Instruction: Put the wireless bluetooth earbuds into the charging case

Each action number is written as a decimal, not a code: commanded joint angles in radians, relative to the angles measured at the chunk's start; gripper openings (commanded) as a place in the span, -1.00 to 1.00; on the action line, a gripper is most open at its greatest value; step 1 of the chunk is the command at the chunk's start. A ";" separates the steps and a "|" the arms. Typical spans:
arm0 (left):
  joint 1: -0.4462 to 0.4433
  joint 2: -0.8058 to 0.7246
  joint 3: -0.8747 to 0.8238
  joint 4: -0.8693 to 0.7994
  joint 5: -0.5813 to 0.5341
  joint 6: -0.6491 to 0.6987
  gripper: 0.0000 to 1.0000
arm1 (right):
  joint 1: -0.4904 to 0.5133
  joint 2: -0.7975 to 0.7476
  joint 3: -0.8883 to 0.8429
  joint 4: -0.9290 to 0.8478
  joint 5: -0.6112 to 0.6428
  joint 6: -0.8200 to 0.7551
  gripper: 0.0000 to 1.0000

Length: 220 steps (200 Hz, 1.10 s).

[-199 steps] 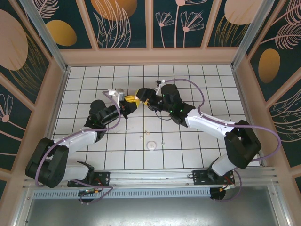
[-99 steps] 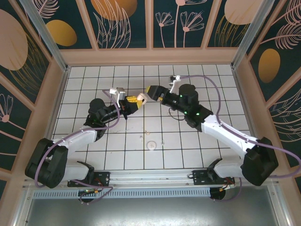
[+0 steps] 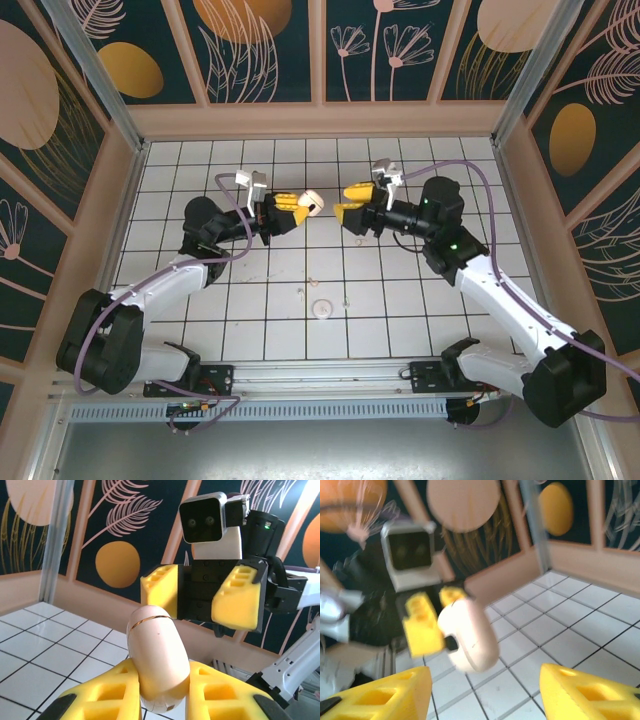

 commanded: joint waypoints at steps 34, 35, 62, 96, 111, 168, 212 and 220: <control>-0.001 0.003 0.083 0.030 0.092 -0.007 -0.62 | -0.021 0.146 0.234 -0.174 -0.303 -0.245 0.14; -0.002 0.002 0.084 0.029 0.092 -0.006 -0.62 | -0.022 0.150 0.237 -0.176 -0.305 -0.247 0.14; -0.001 0.002 0.101 0.014 0.100 0.004 -0.62 | -0.018 0.194 0.282 -0.207 -0.362 -0.278 0.10; -0.004 -0.002 0.102 0.012 0.105 0.001 -0.62 | -0.011 0.217 0.306 -0.242 -0.406 -0.327 0.01; -0.003 -0.005 0.099 0.010 0.099 0.004 -0.62 | -0.010 0.228 0.314 -0.250 -0.426 -0.335 -0.05; -0.003 -0.002 0.105 0.025 0.096 -0.011 -0.62 | 0.011 0.260 0.337 -0.258 -0.435 -0.345 -0.21; -0.005 -0.019 0.095 0.026 0.085 -0.011 -0.63 | 0.012 0.271 0.356 -0.267 -0.444 -0.362 -0.38; -0.005 -0.022 0.093 0.029 0.080 -0.011 -0.62 | 0.011 0.272 0.359 -0.271 -0.447 -0.364 -0.41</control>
